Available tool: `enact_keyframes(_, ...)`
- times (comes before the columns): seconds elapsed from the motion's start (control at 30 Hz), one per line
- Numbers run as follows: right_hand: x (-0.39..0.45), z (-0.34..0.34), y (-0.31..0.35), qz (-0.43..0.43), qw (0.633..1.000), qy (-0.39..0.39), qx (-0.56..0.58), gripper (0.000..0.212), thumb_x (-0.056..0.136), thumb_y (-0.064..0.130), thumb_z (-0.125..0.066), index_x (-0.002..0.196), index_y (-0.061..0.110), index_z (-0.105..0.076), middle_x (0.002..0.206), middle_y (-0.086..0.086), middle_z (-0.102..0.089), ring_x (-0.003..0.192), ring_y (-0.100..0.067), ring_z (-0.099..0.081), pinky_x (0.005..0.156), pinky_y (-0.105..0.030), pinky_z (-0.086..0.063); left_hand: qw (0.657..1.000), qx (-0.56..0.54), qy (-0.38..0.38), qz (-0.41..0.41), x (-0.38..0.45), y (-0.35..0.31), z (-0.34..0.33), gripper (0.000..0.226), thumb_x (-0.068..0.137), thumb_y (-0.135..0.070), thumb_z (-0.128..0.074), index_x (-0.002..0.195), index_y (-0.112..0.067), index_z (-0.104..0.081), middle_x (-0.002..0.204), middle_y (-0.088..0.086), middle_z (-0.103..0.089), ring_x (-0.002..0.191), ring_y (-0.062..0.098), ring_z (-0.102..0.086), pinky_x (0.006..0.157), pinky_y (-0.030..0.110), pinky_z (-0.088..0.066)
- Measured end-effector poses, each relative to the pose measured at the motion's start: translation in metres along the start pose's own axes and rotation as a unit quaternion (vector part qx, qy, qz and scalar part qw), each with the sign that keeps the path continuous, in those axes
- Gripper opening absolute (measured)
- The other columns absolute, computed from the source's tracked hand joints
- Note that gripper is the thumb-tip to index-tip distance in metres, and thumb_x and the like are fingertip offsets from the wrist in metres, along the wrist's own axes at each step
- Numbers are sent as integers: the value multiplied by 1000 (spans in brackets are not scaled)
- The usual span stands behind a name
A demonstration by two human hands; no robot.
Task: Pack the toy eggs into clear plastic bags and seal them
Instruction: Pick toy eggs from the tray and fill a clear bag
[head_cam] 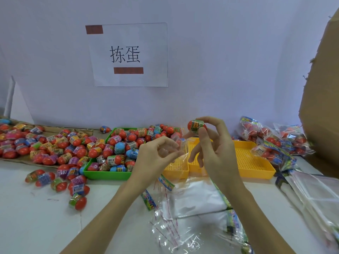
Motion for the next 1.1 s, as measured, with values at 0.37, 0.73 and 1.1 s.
enact_keyframes(0.37, -3, 2, -23, -77, 993, 18, -85, 15, 112, 27, -46, 126, 29, -52, 98, 2, -77, 47, -26, -68, 40, -35, -49, 999, 34, 10, -39, -2, -8, -3, 28, 86, -31, -85, 109, -17, -77, 93, -12, -78, 84, 5, -75, 80, 25, -62)
enact_keyframes(0.73, -3, 3, -25, -104, 988, 67, -94, 19, 103, 25, -67, 120, 33, -73, 101, -1, -70, 63, -23, -75, 44, -34, -54, 998, 12, -6, -55, -2, -6, -4, 39, 87, -32, -86, 122, -19, -75, 95, -23, -75, 93, -4, -73, 80, 8, -53)
enact_keyframes(1.1, -7, -2, -24, -45, 971, 116, -204, 29, 104, 22, -64, 132, 29, -65, 113, 12, -68, 53, -13, -70, 58, -19, -52, 999, 14, -3, -40, -1, -4, -3, 32, 91, -30, -84, 120, -20, -75, 98, -16, -76, 93, 4, -72, 81, 18, -58)
Point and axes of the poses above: each hand's wrist, its own x-axis towards the middle knuckle, its own z-axis out of the back of the hand, y = z × x, the point moved 3 cm from there along x, towards the middle knuckle
